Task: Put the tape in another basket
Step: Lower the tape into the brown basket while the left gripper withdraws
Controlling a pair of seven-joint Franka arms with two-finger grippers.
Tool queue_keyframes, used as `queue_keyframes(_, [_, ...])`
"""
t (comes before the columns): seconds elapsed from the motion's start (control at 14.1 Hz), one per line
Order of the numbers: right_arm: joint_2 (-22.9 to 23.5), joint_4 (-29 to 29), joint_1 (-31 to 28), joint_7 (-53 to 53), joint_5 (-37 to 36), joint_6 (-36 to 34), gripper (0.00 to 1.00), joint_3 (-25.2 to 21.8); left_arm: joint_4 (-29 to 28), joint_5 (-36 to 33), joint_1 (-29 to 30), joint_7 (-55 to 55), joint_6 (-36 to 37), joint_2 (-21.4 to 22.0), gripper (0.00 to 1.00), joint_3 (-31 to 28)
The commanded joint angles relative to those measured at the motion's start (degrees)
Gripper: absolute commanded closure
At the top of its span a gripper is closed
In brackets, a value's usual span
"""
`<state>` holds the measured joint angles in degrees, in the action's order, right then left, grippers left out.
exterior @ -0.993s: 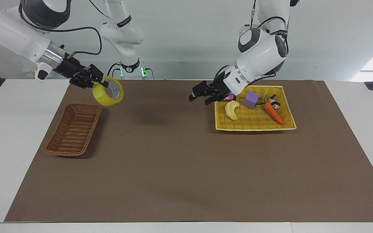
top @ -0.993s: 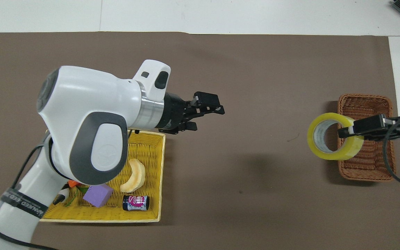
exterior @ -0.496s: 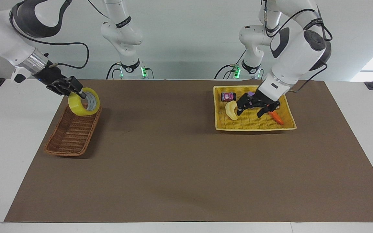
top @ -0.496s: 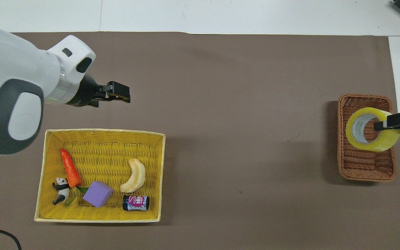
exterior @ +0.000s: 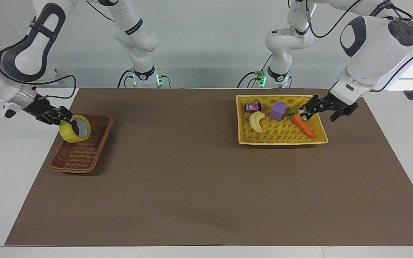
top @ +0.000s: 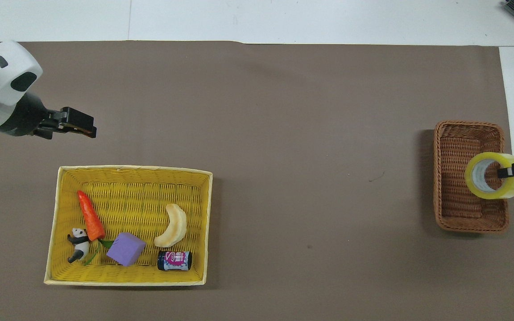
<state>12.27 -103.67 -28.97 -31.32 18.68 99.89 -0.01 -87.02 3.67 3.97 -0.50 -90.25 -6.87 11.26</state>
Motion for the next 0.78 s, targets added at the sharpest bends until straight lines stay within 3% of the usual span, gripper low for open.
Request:
queue_keyframes(0.0, [-1.9, -2.4, -0.47, -0.68, -0.05, -0.4, 1.0, 0.88, 3.44, -1.92, -0.01, 1.29, 3.94, 0.18, 0.0, -0.36])
queue_keyframes(0.14, [-1.29, -2.85, -2.13, -0.94, 3.44, -1.54, 1.0, 0.8, 1.08, -1.92, -0.1, 0.94, 2.37, 3.43, 0.0, -1.94])
queue_keyframes(0.35, [0.29, -3.03, -4.33, -1.03, 9.43, -2.95, 1.0, 0.8, -0.52, -1.92, -0.01, 1.64, 1.12, 4.32, 0.0, -2.12])
queue_keyframes(0.71, [1.35, -3.29, -4.95, -3.22, 9.44, -2.51, 1.0, 0.71, -0.34, -1.74, 0.69, 1.2, 1.3, 4.23, 0.0, -2.56])
